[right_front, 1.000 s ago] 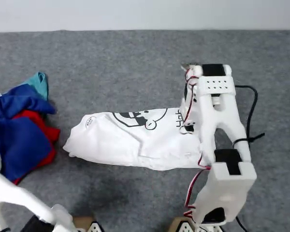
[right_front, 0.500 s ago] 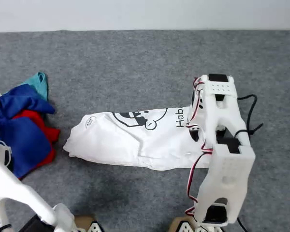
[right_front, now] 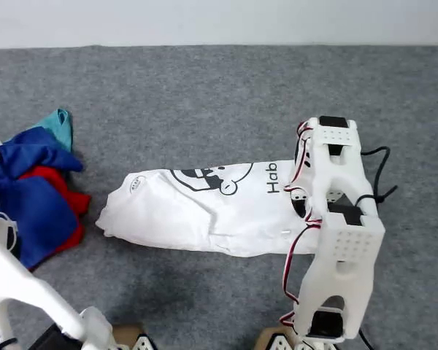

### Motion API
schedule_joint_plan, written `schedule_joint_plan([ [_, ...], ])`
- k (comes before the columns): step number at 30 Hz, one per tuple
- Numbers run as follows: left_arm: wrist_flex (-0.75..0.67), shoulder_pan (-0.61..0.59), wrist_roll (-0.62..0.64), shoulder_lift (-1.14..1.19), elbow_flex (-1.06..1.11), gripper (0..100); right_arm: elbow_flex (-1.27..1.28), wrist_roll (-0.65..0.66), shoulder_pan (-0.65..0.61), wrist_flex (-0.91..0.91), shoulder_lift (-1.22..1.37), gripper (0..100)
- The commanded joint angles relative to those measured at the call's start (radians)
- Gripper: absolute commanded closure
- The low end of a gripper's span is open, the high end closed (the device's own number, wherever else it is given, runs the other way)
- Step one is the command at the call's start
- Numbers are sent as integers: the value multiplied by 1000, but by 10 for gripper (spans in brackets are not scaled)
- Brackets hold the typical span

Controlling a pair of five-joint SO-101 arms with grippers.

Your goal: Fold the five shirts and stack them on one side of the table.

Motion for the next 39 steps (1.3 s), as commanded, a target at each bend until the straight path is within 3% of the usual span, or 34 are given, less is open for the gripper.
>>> schedule_joint_plan([
  [1, 29, 8, 9, -32, -30, 992, 8, 49, 16, 19, -44, 987],
  [10, 29, 8, 9, -32, -31, 992, -2, 307, 275, 21, -163, 988],
  [15, 29, 8, 9, -32, -31, 992, -137, 433, 432, 31, -140, 988],
  [20, 29, 8, 9, -32, -28, 992, -285, 499, 483, 122, -108, 988],
  [23, 29, 8, 9, -32, -28, 992, -330, 523, 444, 211, -114, 988],
  [28, 29, 3, 9, -32, -27, 992, -261, 522, 346, 209, -226, 988],
  [39, 29, 2, 18, -32, -25, 992, 21, 388, -143, 206, -568, 988],
])
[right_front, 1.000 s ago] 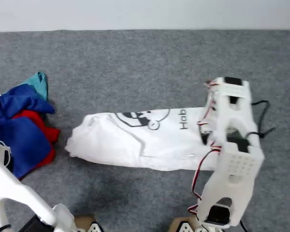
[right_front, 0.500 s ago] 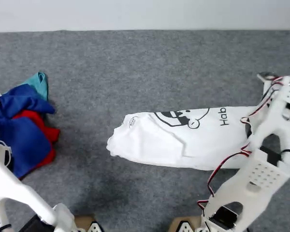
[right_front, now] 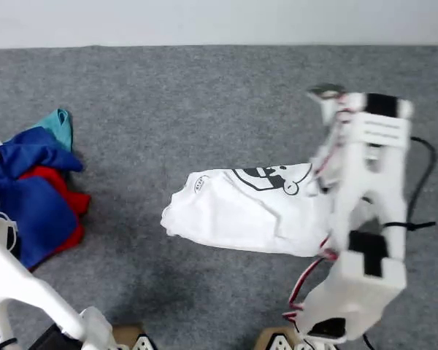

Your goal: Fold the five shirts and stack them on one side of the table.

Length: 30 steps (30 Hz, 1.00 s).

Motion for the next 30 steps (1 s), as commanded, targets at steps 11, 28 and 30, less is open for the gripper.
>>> schedule_joint_plan([
  [11, 28, 2, 51, -32, 48, 993, 5, -244, -522, -130, 54, 988],
  [28, 12, 3, 51, -32, 51, 993, -216, -267, -679, -252, 335, 974],
  [30, 12, 3, 51, -32, 51, 993, -282, -265, -711, -205, 360, 916],
])
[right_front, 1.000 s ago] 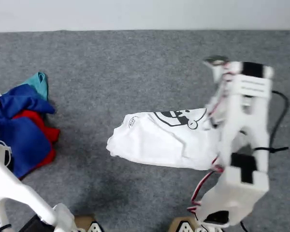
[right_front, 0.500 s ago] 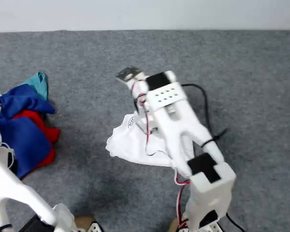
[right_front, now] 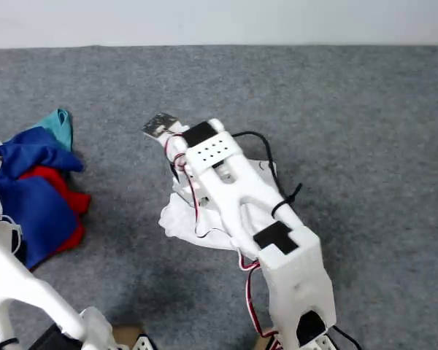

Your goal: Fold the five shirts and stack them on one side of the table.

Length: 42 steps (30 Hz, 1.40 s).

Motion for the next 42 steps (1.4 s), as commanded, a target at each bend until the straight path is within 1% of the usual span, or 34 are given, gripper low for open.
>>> schedule_joint_plan([
  [1, 11, 3, 8, -32, -4, 993, -157, -6, -62, 73, 13, 871],
  [3, 11, 3, 8, -32, -4, 993, -229, -12, -91, 142, 22, 783],
  [5, 11, 6, 8, -32, -4, 993, -296, -12, -113, 222, 19, 724],
  [7, 11, 6, 8, -32, -4, 993, -359, -12, -117, 291, 15, 713],
  [13, -15, 5, 5, -31, -4, 993, -324, -6, -65, 292, -64, 718],
  [16, -15, 6, 5, -31, -4, 993, -276, -5, -33, 292, -96, 778],
  [18, -12, 3, 5, -32, -4, 993, -247, -5, 4, 292, -116, 861],
  [20, -11, 3, 5, -32, -5, 993, -221, -5, 50, 292, -134, 965],
  [21, -11, 3, 5, -32, -5, 993, -212, -5, 76, 292, -140, 998],
  [23, -11, 3, 5, -32, -5, 993, -193, -5, 131, 292, -148, 970],
  [25, -11, 3, 5, -32, -5, 993, -190, -5, 182, 292, -156, 992],
  [29, -11, 3, 6, -32, -5, 993, -190, -5, 277, 291, -159, 989],
  [31, -11, 8, 6, -32, -5, 993, -189, -5, 302, 288, -150, 989],
  [33, -15, 8, 6, -32, -5, 993, -189, -5, 303, 288, -117, 989],
  [37, -17, 9, 6, -32, -5, 993, -192, -5, 266, 288, -10, 989],
  [40, -17, 9, 6, -32, -5, 993, -192, -5, 183, 289, 50, 989],
  [42, -17, 9, 6, -31, -5, 993, -186, -5, 97, 291, 54, 989],
])
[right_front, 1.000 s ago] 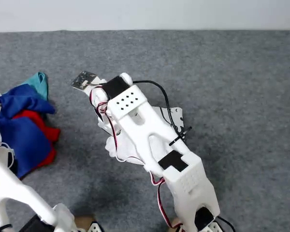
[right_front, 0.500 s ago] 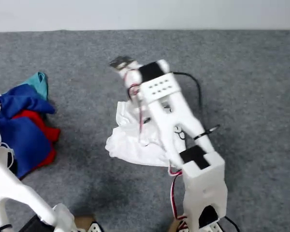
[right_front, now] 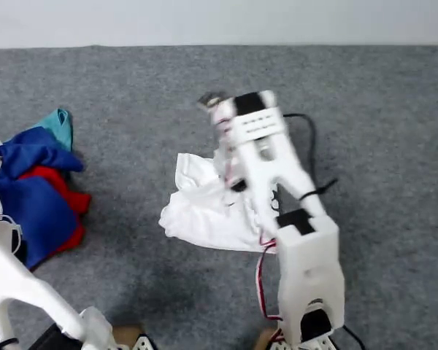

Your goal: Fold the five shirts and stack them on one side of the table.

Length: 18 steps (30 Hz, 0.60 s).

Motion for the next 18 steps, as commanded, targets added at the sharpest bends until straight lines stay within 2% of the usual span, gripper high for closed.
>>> schedule_joint_plan([
  [1, -15, 9, 6, -31, -5, 993, -2, -5, -153, 44, -10, 989],
  [6, -15, 9, 6, -31, -5, 993, 32, -5, -317, 45, -107, 989],
  [10, -15, 9, 6, -31, -5, 993, 127, -3, -383, 44, -275, 989],
  [13, -15, 9, 6, -31, -5, 993, 149, 0, -332, 41, -384, 989],
  [18, -15, 9, 6, -31, -5, 993, 149, 72, -133, 24, -364, 989],
])
